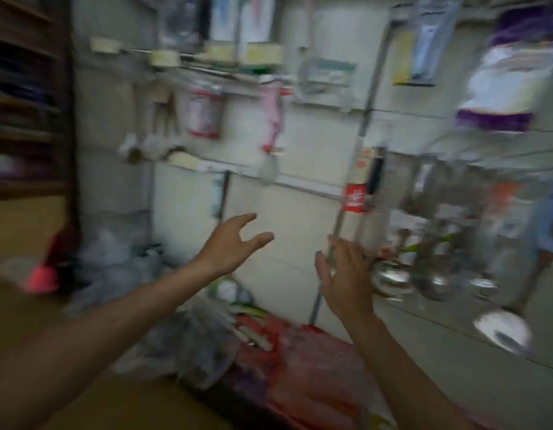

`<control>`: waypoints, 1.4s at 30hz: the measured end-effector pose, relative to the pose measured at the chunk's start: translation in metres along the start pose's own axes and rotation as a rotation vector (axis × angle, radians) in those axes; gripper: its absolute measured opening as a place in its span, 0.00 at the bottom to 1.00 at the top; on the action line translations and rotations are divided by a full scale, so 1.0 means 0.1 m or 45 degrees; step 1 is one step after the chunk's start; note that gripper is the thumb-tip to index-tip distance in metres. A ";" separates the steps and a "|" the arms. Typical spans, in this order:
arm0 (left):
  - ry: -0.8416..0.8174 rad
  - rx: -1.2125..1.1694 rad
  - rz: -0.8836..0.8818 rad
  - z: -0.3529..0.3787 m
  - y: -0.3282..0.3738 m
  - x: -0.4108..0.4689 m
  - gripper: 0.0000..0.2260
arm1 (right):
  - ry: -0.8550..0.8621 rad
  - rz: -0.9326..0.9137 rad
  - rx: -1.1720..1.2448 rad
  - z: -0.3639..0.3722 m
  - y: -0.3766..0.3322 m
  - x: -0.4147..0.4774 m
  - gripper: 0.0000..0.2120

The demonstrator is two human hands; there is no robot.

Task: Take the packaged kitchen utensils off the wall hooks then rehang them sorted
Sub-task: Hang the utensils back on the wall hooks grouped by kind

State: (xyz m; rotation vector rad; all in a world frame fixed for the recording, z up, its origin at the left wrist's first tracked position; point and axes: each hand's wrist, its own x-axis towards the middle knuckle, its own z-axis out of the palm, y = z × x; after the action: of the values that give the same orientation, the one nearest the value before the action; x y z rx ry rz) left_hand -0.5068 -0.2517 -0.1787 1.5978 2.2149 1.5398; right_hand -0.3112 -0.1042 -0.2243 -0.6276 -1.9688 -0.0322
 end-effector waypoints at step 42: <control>0.768 0.439 -1.714 -4.84 -6.10 -4.93 0.16 | -1.696 -0.535 0.500 4.50 -7.81 -4.30 0.18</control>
State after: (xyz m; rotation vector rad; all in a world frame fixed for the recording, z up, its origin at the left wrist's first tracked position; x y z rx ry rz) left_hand -0.9519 -0.9414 -0.5975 -0.6013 2.7822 1.1841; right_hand -0.8830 -0.8267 -0.6098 0.1502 -3.2152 0.6499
